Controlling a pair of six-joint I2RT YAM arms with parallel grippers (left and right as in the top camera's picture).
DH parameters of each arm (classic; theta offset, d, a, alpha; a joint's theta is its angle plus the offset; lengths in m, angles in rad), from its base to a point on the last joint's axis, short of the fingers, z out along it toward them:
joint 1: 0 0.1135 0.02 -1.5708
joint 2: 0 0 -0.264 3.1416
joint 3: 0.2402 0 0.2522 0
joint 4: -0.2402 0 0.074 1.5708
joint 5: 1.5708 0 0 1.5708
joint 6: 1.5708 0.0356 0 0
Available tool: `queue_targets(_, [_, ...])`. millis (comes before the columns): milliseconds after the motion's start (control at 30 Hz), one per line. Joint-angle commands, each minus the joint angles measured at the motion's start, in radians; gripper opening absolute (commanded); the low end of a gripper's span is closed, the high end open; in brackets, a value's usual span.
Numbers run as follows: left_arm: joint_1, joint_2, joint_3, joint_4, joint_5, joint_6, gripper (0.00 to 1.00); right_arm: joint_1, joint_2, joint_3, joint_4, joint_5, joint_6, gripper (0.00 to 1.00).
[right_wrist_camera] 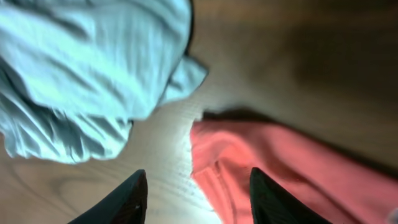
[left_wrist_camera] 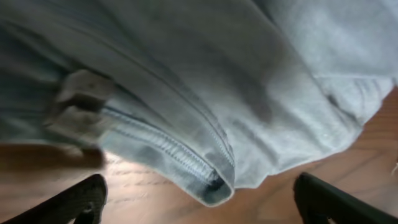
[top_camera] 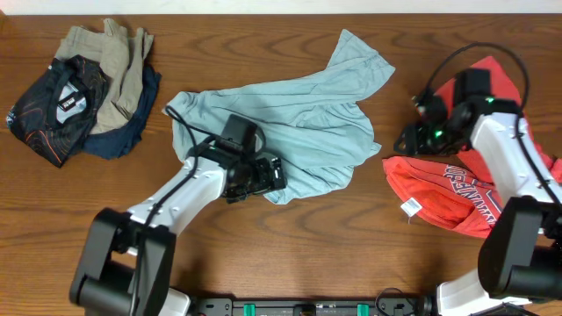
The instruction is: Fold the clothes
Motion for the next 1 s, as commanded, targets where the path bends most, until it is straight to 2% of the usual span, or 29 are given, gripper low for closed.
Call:
queue_targets(0, [-0.026,0.045,-0.01,0.014,-0.005,-0.043,0.84,0.037,-0.009,-0.071,0.016,0.002,-0.006,0.51])
queue_targets(67, [-0.04,0.065,-0.01,0.018,-0.004,-0.044,0.68,0.043,-0.009,-0.112,0.029,0.002,-0.003,0.5])
queue_targets(167, [-0.055,0.085,-0.01,0.017,-0.005,-0.043,0.5,0.041,-0.008,-0.172,0.047,0.035,0.022,0.5])
queue_targets(233, [-0.057,0.091,-0.01,0.013,-0.006,-0.042,0.24,0.039,-0.007,-0.211,0.066,0.141,0.084,0.49])
queue_targets(267, [-0.056,0.091,-0.01,0.005,-0.01,-0.042,0.19,0.037,-0.006,-0.226,0.074,0.198,0.118,0.49])
queue_targets(300, [-0.054,0.091,-0.01,-0.009,-0.017,-0.035,0.07,0.035,-0.005,-0.244,0.083,0.277,0.167,0.49])
queue_targets(400, [-0.035,0.091,-0.01,-0.103,-0.087,-0.019,0.06,0.008,-0.004,-0.275,0.098,0.47,0.259,0.54])
queue_targets(500, [0.016,0.09,-0.01,-0.249,-0.259,-0.018,0.06,-0.059,-0.004,-0.285,0.094,0.672,0.313,0.55])
queue_targets(567, [0.074,0.09,-0.01,-0.314,-0.362,0.004,0.06,-0.127,-0.004,-0.283,0.097,0.74,0.344,0.55])
queue_targets(767, [0.341,0.09,0.02,-0.305,-0.418,0.087,0.06,-0.358,-0.004,-0.241,0.161,0.761,0.372,0.56])
queue_targets(967, [0.576,0.09,0.132,-0.322,-0.397,0.101,0.06,-0.538,-0.004,-0.109,0.103,0.715,0.371,0.57])
